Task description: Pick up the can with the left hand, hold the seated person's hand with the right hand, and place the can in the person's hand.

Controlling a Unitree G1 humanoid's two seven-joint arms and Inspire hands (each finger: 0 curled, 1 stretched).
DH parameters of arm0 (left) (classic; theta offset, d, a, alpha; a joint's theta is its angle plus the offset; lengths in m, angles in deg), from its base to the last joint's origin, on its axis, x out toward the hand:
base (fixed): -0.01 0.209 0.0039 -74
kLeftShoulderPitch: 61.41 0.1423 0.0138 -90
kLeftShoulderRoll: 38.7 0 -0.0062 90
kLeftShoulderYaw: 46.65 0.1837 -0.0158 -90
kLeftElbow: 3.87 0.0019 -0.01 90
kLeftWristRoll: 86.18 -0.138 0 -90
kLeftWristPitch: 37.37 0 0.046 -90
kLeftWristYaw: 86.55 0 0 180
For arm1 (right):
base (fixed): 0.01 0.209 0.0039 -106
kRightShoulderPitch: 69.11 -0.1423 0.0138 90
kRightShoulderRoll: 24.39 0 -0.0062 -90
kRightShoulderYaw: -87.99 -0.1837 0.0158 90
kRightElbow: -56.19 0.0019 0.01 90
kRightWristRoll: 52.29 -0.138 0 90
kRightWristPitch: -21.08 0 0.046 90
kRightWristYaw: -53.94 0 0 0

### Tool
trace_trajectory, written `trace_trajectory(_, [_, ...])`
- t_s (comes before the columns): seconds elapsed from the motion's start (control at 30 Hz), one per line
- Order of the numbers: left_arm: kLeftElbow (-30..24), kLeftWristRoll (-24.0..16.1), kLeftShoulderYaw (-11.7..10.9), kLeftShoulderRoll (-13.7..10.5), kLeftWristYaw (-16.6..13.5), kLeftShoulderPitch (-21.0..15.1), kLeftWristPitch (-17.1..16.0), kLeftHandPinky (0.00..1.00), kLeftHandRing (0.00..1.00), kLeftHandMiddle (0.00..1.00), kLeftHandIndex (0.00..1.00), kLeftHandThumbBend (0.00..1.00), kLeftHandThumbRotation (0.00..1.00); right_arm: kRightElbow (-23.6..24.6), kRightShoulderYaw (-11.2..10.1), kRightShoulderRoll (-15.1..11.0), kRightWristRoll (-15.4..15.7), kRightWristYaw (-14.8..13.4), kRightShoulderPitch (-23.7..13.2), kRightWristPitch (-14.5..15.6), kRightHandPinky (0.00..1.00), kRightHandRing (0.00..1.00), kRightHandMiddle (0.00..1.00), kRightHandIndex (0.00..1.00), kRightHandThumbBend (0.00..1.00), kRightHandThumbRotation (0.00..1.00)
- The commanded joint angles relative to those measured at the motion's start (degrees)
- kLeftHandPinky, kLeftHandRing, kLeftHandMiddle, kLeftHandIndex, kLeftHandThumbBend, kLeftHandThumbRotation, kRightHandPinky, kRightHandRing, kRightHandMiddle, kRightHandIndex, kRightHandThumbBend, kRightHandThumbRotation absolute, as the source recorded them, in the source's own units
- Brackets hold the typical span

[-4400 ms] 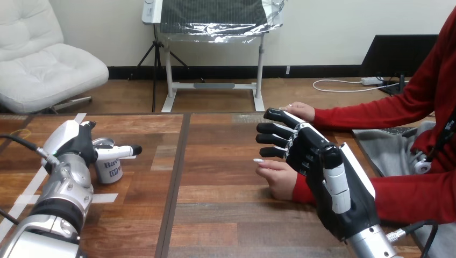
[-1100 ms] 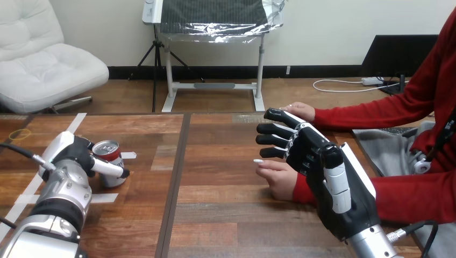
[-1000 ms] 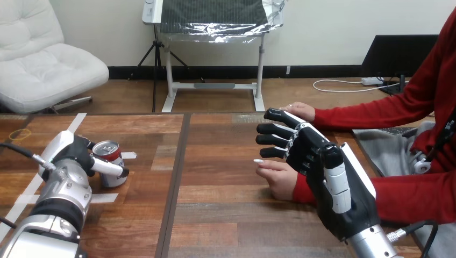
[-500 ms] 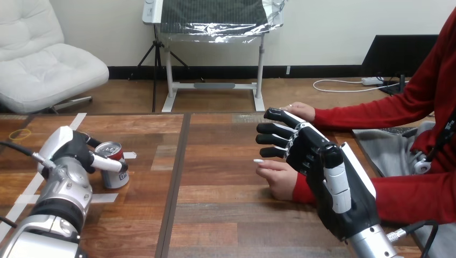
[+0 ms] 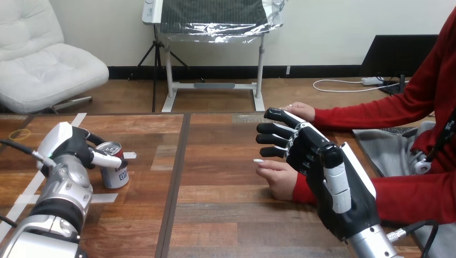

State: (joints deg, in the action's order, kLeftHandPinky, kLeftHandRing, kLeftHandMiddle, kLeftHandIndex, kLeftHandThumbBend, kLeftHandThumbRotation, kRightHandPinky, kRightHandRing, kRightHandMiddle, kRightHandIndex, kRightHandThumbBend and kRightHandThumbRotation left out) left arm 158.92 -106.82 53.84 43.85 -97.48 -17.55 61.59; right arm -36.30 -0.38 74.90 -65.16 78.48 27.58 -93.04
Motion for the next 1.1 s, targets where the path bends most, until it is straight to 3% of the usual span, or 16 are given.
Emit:
trace_trajectory(0.0, [-0.5, -0.7, 0.3, -0.1, -1.6, -1.4, -1.5, 0.44, 0.55, 0.6, 0.62, 0.75, 0.0, 2.9, -0.4, -0.1, -0.2, -0.3, -2.3, -0.7, 0.73, 0.78, 0.79, 0.84, 0.87, 1.0])
trace_trajectory(0.2, [-0.7, -0.4, 0.0, 0.0, -2.4, -1.2, -2.2, 0.43, 0.52, 0.58, 0.61, 0.74, 0.0, 2.8, -0.4, -0.1, -0.1, -0.3, -2.3, -1.0, 0.73, 0.78, 0.79, 0.84, 0.88, 1.0])
trace_trajectory(0.57, [-0.9, 0.5, -0.9, 0.2, -4.5, -1.0, -3.3, 0.31, 0.4, 0.47, 0.52, 0.71, 0.0, 2.6, -0.5, 0.0, -0.4, -0.1, -2.3, -1.3, 0.73, 0.78, 0.79, 0.84, 0.87, 1.0])
trace_trajectory(1.07, [-0.9, 0.1, -0.1, 0.1, -3.8, -1.2, -2.8, 0.34, 0.42, 0.48, 0.51, 0.69, 0.0, 2.8, -0.4, 0.1, -0.6, -0.1, -2.3, -1.1, 0.73, 0.78, 0.79, 0.84, 0.87, 1.0])
